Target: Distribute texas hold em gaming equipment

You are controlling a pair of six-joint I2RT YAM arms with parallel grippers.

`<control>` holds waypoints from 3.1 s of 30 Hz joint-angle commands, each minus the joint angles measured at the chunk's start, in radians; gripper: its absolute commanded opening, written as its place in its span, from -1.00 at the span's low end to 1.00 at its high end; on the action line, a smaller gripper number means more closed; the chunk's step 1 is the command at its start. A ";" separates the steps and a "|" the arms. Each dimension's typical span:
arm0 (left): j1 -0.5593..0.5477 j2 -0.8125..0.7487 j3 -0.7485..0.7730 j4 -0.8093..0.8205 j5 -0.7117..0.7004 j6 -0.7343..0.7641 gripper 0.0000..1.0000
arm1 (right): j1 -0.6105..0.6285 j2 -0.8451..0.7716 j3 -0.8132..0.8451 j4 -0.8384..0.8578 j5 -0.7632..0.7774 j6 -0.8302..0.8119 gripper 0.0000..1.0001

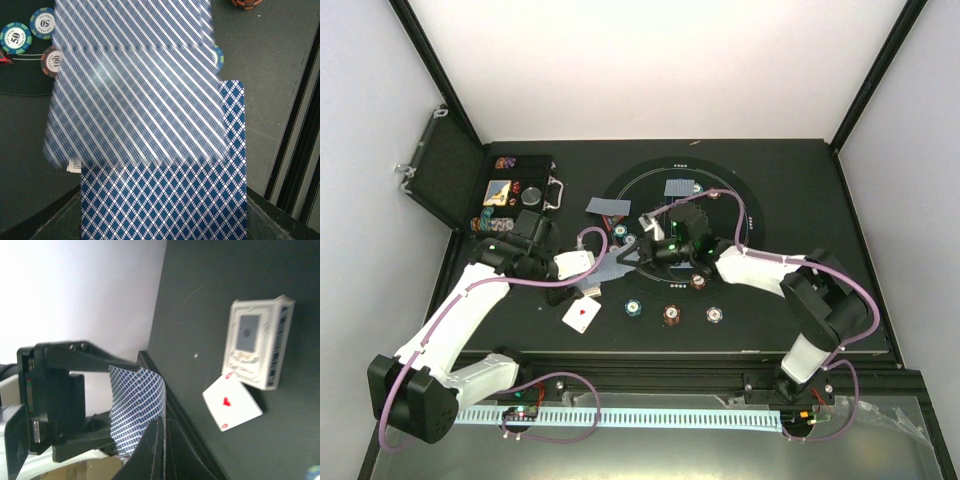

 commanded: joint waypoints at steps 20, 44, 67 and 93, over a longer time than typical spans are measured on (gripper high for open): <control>0.007 -0.004 0.020 0.022 0.024 0.001 -0.97 | -0.066 -0.008 -0.022 -0.044 -0.026 -0.038 -0.98; 0.008 -0.030 0.012 0.007 0.015 0.006 -0.97 | 0.052 0.268 0.060 -0.070 0.049 -0.076 -0.45; 0.008 -0.034 0.004 0.010 0.015 0.011 -0.97 | 0.036 0.072 -0.025 0.094 -0.047 -0.004 0.61; 0.008 -0.012 0.041 0.003 0.045 0.004 -0.97 | 0.138 0.197 0.132 0.141 -0.066 0.096 0.53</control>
